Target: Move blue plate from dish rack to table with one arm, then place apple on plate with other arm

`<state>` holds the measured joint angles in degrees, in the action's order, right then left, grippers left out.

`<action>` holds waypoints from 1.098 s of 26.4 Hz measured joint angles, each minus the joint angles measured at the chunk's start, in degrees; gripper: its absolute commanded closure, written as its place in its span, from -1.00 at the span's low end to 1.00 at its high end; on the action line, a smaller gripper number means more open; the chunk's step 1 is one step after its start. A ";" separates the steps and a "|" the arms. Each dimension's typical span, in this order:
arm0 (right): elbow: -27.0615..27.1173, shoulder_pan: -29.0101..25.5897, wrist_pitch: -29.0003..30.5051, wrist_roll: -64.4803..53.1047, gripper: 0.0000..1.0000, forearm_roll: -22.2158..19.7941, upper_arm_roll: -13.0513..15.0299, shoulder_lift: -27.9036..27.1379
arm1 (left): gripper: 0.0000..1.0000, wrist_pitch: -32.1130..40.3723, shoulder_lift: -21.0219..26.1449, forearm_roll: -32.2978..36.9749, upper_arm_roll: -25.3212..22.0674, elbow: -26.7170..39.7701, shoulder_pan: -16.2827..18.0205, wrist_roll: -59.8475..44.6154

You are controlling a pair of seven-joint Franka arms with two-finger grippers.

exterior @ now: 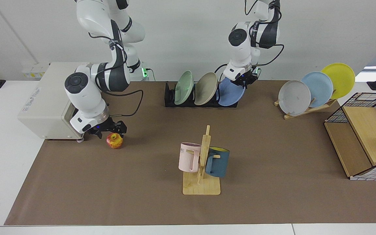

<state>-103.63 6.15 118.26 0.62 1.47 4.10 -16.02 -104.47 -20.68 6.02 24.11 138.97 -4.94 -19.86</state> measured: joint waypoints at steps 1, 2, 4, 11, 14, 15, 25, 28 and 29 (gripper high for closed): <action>-0.90 0.00 0.95 0.00 -1.00 0.00 0.00 -0.08 | 1.00 0.89 -0.03 -0.07 0.01 -0.50 0.00 0.00; -1.71 0.00 1.83 0.00 -1.00 0.00 0.00 -0.16 | 1.00 1.80 -0.03 -0.09 0.05 -1.05 -0.01 -0.01; -3.14 0.02 3.37 0.00 -1.00 0.00 -0.01 -0.34 | 1.00 3.58 -0.03 -0.09 0.21 -2.16 -0.01 -0.17; -5.74 0.07 6.32 0.00 -1.00 -0.09 0.00 -1.34 | 1.00 7.38 -0.02 1.69 3.42 -4.69 0.01 -3.22; -5.87 -0.02 6.93 0.00 -1.00 -0.55 0.11 -1.88 | 1.00 8.58 -0.03 3.08 4.24 -6.43 0.04 -4.07; -5.89 -0.06 7.04 0.00 -1.00 -0.59 0.16 -2.03 | 1.00 8.71 -0.02 3.79 4.24 -6.96 0.13 -4.14; -6.20 -0.25 7.85 0.00 -1.00 -0.89 0.23 -3.69 | 1.00 9.01 3.81 10.70 3.93 -16.22 5.66 -4.16; -6.59 -0.32 8.26 -0.02 -0.97 -1.01 0.23 -4.20 | 1.00 10.67 7.99 10.73 3.77 -23.12 8.55 -4.09; -6.77 -0.38 8.44 -0.05 -0.73 -1.07 0.23 -4.32 | 1.00 11.25 9.61 10.73 3.67 -25.49 9.27 -4.07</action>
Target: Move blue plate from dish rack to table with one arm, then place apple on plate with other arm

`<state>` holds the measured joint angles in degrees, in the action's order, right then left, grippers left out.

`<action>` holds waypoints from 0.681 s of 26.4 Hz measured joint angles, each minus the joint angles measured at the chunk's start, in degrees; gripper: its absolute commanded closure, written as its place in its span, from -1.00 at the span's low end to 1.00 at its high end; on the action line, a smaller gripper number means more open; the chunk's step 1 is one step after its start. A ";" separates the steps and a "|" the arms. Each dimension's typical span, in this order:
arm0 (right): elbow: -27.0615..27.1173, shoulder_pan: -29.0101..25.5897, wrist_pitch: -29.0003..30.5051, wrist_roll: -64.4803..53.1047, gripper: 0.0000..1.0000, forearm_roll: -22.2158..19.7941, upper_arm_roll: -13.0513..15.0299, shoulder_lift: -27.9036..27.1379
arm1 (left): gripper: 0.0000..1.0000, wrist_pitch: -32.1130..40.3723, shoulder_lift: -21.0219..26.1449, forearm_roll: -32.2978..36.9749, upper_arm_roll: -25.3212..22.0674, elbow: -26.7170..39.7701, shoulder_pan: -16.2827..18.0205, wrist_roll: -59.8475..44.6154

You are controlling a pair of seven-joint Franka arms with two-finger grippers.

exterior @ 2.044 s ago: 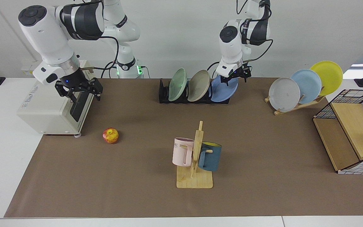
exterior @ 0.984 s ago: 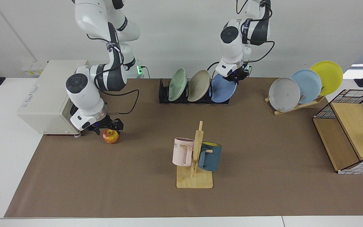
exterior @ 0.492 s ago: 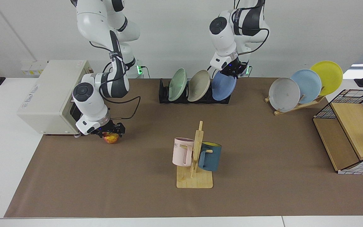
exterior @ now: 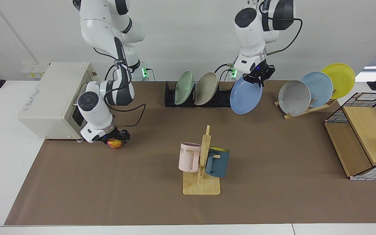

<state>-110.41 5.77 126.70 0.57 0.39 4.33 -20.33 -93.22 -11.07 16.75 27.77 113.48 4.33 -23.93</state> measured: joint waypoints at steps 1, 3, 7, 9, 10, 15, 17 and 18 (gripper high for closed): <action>-0.21 -0.06 0.17 -0.03 -0.44 -0.04 0.00 -0.09 | 1.00 0.43 1.65 -0.09 -0.15 -2.22 0.55 0.01; -0.67 -0.18 0.45 -0.04 0.13 -0.08 0.01 -0.16 | 1.00 0.70 4.69 -0.83 -0.42 -5.70 1.33 0.00; -1.07 -0.22 0.53 -0.10 0.75 -0.15 0.04 -0.19 | 1.00 -2.57 8.84 -6.53 -0.76 -9.10 3.19 -0.23; -1.08 -0.22 0.53 -0.10 0.79 -0.16 0.04 -0.19 | 1.00 -4.91 9.82 -10.71 -0.81 -9.37 4.33 -0.23; -1.08 -0.22 0.53 -0.10 0.80 -0.17 0.04 -0.19 | 1.00 -5.86 10.14 -12.72 -0.84 -9.36 4.77 -0.23; -1.07 -0.22 0.53 -0.10 0.81 -0.18 0.04 -0.19 | 1.00 -13.14 11.05 -22.30 -0.83 -7.50 5.69 -0.20; -1.00 -0.21 0.53 -0.10 0.81 -0.18 0.04 -0.19 | 1.00 -16.67 11.25 -25.15 -0.77 -6.13 5.69 -0.20; -0.91 -0.21 0.53 -0.10 0.81 -0.18 0.04 -0.18 | 1.00 -18.14 11.38 -26.23 -0.72 -5.52 5.69 -0.20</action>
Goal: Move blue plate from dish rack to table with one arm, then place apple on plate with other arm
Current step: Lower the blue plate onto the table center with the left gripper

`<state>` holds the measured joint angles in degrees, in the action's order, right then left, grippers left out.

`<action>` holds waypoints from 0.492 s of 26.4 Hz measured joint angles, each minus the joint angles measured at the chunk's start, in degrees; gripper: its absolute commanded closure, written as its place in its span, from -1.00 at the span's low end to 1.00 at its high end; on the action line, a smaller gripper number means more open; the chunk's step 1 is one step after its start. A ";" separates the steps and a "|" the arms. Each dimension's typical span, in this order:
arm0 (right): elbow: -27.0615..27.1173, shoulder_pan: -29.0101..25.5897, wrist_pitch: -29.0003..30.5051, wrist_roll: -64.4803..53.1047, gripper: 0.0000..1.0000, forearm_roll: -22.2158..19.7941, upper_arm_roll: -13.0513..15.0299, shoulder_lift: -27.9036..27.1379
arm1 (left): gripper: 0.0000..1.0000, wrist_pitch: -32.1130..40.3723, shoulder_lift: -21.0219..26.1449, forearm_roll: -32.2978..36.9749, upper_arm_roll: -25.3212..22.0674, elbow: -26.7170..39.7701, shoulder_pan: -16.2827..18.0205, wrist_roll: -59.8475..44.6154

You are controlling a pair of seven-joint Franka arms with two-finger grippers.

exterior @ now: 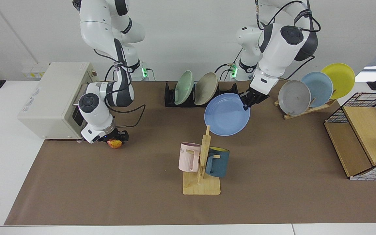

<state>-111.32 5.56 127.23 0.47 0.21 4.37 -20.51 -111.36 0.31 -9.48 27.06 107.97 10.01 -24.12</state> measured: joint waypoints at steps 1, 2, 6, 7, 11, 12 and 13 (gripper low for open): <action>0.12 0.01 -0.02 0.00 0.80 0.00 -0.01 0.03 | 1.00 -1.22 0.22 -0.85 0.08 0.55 -0.01 0.04; 0.30 0.03 -0.12 0.00 0.80 0.00 -0.02 0.10 | 1.00 -2.37 0.64 -1.49 0.26 1.10 -0.05 0.09; 2.00 0.15 -3.16 0.04 0.80 0.00 -0.16 0.85 | 1.00 -7.35 4.13 -1.87 1.14 2.66 -1.90 0.18; 2.70 0.18 -4.64 0.09 0.80 0.00 -0.20 1.18 | 1.00 -8.78 5.27 -1.87 1.30 3.01 -2.78 0.06; 5.04 0.29 -10.08 0.14 0.80 0.00 -0.24 3.37 | 1.00 -12.75 8.51 -1.87 1.60 4.17 -5.59 -0.78; 5.43 0.32 -11.21 0.14 0.80 0.00 -0.24 4.19 | 1.00 -13.65 8.97 -1.89 1.64 4.40 -6.15 -0.99; 5.74 0.34 -12.32 0.14 0.80 0.00 -0.25 5.12 | 1.00 -14.57 9.36 -1.89 1.66 4.65 -6.71 -1.30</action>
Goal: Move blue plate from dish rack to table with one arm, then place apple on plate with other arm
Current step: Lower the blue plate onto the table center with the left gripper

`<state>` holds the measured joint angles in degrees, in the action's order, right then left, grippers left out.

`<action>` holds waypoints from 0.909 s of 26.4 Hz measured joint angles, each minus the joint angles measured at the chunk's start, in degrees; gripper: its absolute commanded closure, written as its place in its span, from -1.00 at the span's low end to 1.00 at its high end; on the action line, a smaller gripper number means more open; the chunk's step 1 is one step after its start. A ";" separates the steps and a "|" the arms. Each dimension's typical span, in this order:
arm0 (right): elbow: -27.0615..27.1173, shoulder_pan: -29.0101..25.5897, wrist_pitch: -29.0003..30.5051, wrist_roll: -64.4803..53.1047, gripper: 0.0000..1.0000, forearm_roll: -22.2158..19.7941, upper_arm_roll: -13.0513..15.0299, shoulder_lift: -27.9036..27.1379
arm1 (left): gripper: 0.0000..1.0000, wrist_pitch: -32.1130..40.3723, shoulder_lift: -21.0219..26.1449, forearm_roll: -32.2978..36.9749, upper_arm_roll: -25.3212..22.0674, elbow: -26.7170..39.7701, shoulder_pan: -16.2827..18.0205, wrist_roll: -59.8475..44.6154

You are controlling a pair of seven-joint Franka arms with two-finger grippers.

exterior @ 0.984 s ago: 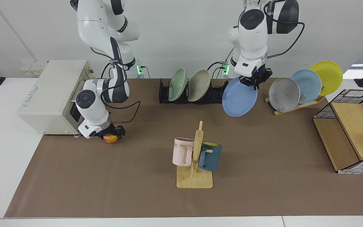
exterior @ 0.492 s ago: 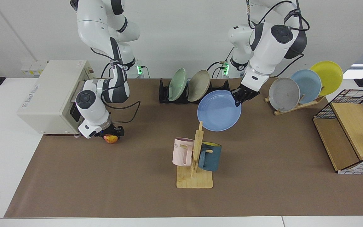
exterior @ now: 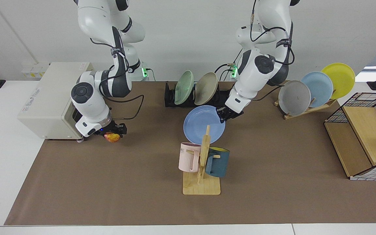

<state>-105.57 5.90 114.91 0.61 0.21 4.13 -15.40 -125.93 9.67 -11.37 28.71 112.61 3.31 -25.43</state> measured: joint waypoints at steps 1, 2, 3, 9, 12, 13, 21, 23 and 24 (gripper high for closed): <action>0.22 0.01 -1.04 0.00 0.80 0.00 -0.01 1.04 | 1.00 -0.86 0.30 0.00 0.03 0.37 -0.57 -0.45; 0.34 0.03 -1.94 0.00 0.80 0.00 -0.01 2.16 | 1.00 -1.60 0.54 0.00 0.03 0.87 -1.17 -0.95; 0.37 0.03 -2.54 0.00 0.80 0.00 -0.02 3.11 | 1.00 -2.04 0.67 0.00 0.05 1.43 -1.68 -1.32; 0.92 0.64 -2.98 0.00 0.80 0.00 -0.19 5.90 | 1.00 -4.55 0.77 0.00 0.16 5.27 -4.13 -2.48; 1.24 0.97 -2.97 0.01 0.80 0.00 -0.39 5.89 | 1.00 -5.59 0.77 0.00 0.19 6.36 -4.64 -2.71; 1.23 1.07 -2.97 0.01 0.79 0.00 -0.39 5.87 | 1.00 -6.03 0.77 0.00 0.20 6.60 -4.64 -2.73; 1.23 1.29 -2.58 0.24 0.79 0.00 -0.44 5.65 | 0.41 -8.37 0.77 0.00 -0.05 7.80 -4.58 -2.74; 1.23 1.29 -2.46 0.32 0.79 0.00 -0.44 5.62 | 0.06 -8.59 0.76 0.00 -0.04 7.97 -4.58 -2.74; 1.23 1.29 -2.45 0.34 0.79 0.00 -0.44 5.61 | -0.01 -8.68 0.76 0.00 -0.04 8.01 -4.58 -2.74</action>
<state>-104.34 7.19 112.46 0.95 0.21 3.69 -9.78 -134.60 10.43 -11.37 28.67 120.62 -1.27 -28.16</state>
